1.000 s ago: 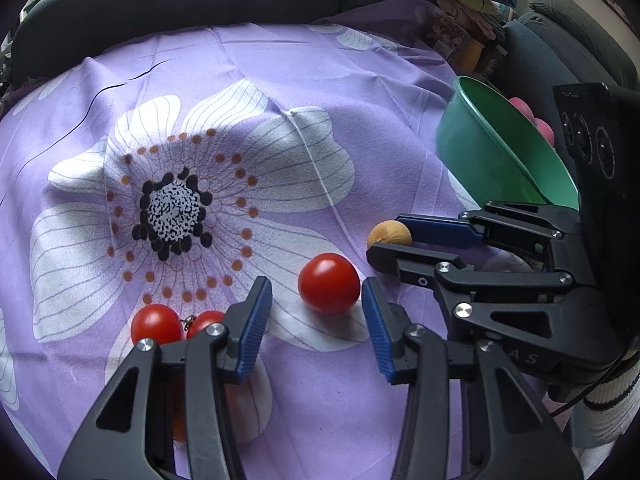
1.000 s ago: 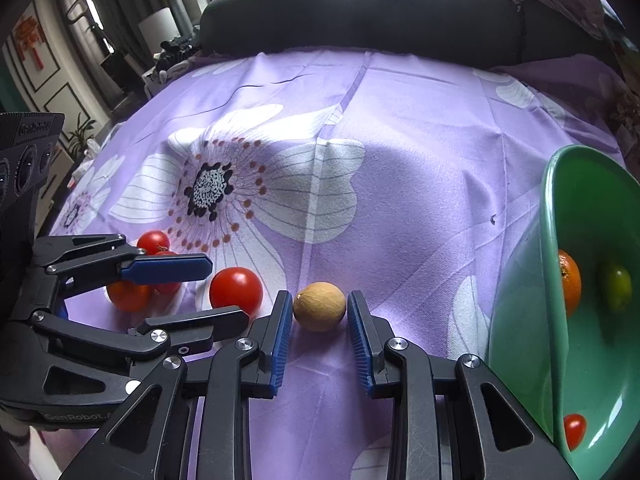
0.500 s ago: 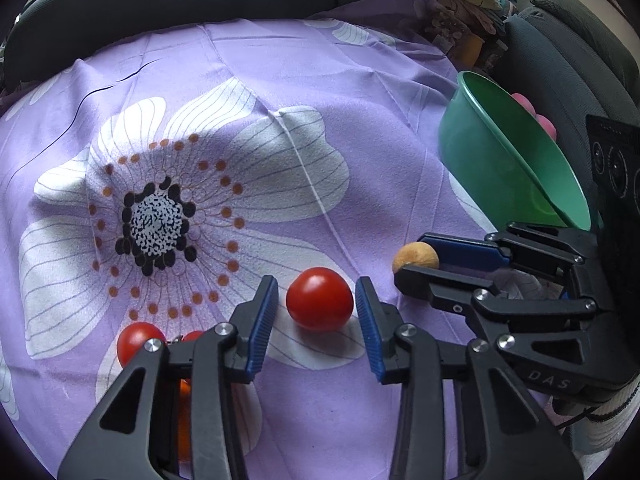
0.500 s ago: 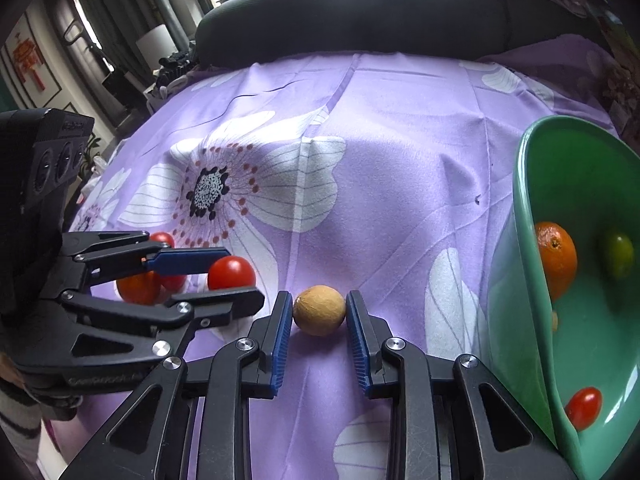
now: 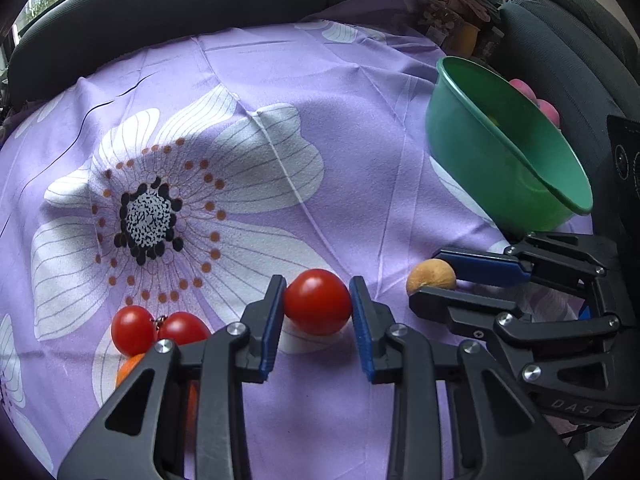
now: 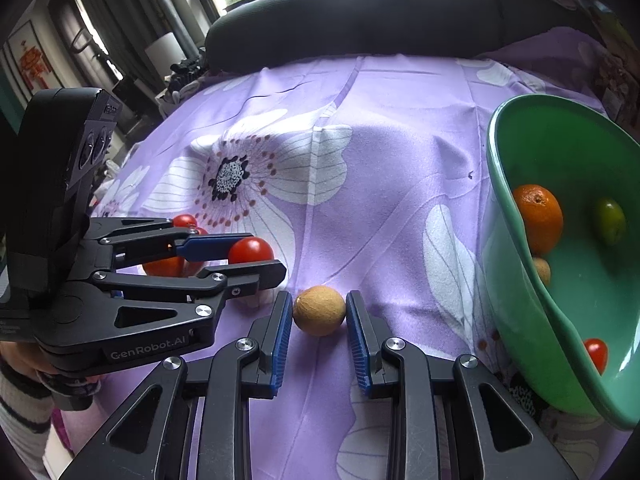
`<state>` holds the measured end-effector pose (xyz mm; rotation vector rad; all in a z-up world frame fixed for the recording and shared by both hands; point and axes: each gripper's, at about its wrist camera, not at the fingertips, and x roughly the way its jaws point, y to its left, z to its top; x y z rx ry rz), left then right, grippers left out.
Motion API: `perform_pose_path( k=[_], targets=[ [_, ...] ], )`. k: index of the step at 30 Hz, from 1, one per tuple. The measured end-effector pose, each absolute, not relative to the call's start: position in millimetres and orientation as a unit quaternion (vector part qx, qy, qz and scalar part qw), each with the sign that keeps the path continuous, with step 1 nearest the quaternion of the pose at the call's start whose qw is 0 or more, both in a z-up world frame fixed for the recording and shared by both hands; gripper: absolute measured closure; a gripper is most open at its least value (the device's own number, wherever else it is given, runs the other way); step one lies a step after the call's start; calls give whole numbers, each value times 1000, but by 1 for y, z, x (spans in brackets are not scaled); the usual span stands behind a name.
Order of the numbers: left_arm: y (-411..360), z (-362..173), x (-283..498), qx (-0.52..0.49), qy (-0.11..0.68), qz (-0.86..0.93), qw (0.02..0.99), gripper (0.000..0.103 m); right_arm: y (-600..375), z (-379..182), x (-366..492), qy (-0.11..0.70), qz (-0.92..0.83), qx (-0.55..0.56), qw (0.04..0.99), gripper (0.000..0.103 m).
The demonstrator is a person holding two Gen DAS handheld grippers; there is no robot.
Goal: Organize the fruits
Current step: 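Lift the brown kiwi with the right gripper and carry it toward the green bowl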
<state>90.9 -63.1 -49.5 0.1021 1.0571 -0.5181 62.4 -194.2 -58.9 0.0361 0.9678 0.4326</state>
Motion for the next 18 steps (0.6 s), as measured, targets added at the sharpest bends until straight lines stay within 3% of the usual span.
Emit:
perform_pose_path(
  k=[18],
  targets=[
    [-53,-27,34,19,477,-230,848,71,-203,-41,21,441,212,17,872,73]
  ],
)
